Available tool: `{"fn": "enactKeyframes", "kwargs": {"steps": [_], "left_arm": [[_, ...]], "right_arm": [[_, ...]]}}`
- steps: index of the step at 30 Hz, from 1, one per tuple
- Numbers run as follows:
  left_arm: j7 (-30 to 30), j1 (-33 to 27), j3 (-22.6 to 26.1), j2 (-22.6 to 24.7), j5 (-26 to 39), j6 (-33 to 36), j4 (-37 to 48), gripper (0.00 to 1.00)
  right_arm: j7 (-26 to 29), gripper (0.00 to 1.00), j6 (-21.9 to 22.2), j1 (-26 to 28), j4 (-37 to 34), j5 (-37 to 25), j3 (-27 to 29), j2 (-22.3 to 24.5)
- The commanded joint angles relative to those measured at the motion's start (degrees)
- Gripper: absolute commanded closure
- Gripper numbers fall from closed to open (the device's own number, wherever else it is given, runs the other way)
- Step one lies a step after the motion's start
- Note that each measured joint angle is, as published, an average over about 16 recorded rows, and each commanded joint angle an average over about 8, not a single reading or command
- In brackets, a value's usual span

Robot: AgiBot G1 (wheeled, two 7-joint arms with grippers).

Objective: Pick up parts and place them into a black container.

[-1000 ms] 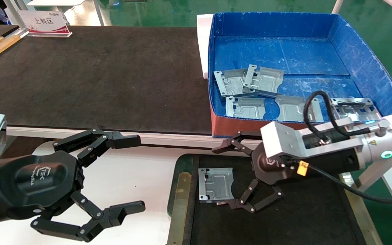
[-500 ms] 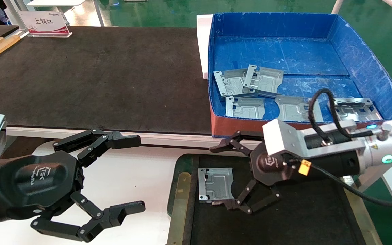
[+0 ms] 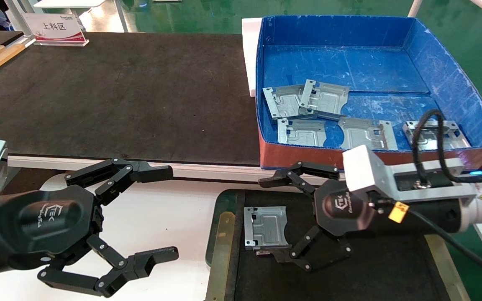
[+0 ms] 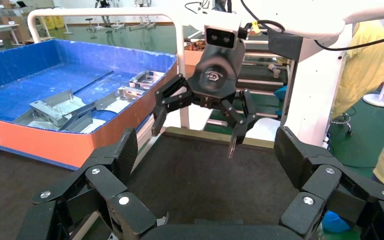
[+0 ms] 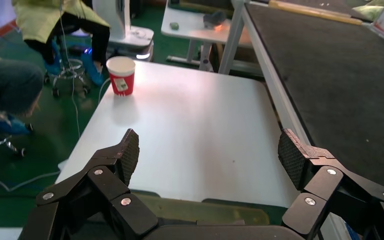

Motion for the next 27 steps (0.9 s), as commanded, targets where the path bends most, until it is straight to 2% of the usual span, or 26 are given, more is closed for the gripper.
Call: {"fn": "enactKeyframes", "kwargs": {"steps": [1,27], "left_arm": [[0.0,0.0,0.0,0.0,0.0,0.0,0.0,0.0],[0.0,0.0,0.0,0.0,0.0,0.0,0.0,0.0]], "right_arm": [[0.89,0.0,0.2,-1.23,1.32,0.37,1.45,0.6],[12.4,0.0,2.86,-17.2,18.45,5.22,20.31,8.35]]}}
